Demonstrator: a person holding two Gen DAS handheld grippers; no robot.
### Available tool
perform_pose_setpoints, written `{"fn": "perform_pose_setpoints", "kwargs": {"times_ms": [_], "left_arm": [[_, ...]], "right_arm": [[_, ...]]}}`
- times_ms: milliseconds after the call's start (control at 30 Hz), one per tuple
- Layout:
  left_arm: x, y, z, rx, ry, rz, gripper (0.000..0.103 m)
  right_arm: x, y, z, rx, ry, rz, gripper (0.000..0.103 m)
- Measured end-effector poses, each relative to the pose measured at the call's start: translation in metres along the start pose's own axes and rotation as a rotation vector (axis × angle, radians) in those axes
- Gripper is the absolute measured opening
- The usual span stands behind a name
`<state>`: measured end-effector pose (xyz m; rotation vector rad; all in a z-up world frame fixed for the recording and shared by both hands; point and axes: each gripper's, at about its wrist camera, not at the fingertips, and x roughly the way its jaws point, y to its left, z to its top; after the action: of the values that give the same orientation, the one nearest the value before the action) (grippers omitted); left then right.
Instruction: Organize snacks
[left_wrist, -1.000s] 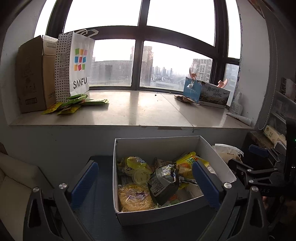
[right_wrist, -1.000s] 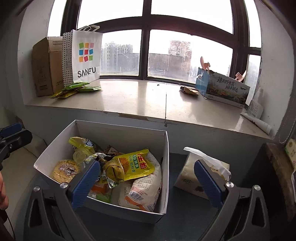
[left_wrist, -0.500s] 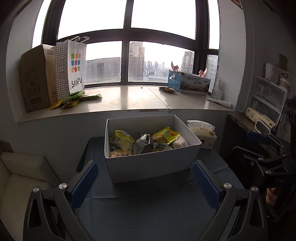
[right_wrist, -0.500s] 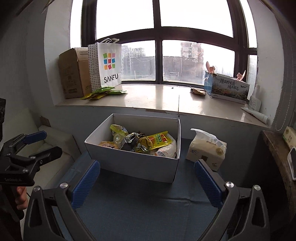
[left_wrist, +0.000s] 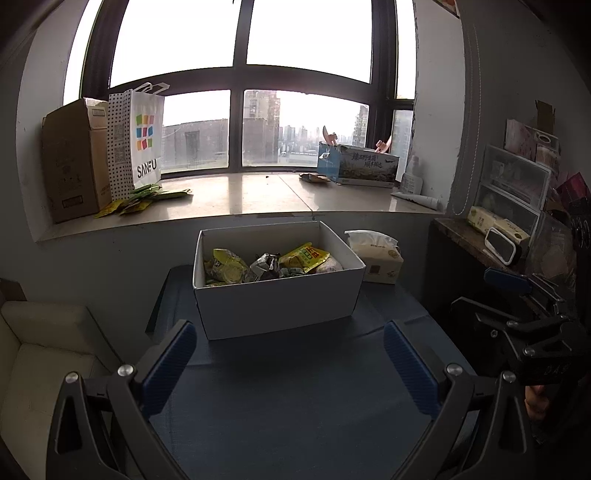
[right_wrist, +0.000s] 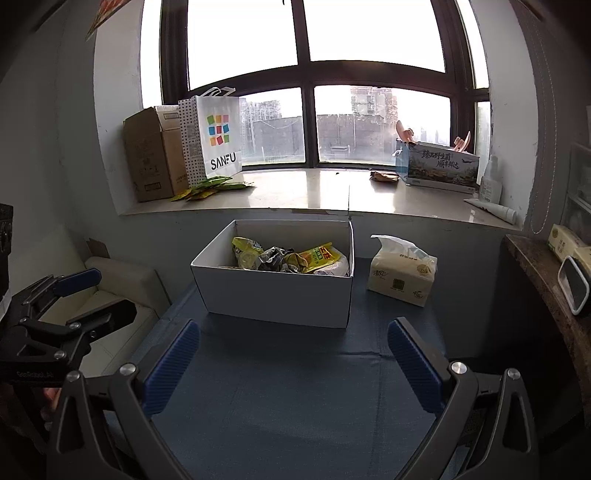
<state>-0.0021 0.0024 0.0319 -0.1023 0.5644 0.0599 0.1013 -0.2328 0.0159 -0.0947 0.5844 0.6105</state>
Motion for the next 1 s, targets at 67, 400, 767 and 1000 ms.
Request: {"fn": "perform_pose_setpoints", "kwargs": {"times_ms": [67,400,767,1000], "left_arm": [[0.0024,-0.0004,-0.0004,-0.002,0.01,-0.001,0.103],[0.0015,-0.0017,0.0005,0.008,0.006,0.0,0.103],[0.0018,-0.0061,0.0013,0.014,0.006,-0.003,0.103],[0.0021,-0.0053,0.0012,0.012,0.007,-0.004,0.103]], "right_arm": [[0.0032,-0.0018,-0.0011,0.011,0.012,0.008,0.103],[0.0046,-0.0029,-0.0044,0.016,0.02,0.011,0.103],[0.0033,-0.0042,-0.0048,0.019,0.02,0.012,0.103],[0.0032,-0.0034,-0.0049,0.018,0.022,0.011,0.103]]}}
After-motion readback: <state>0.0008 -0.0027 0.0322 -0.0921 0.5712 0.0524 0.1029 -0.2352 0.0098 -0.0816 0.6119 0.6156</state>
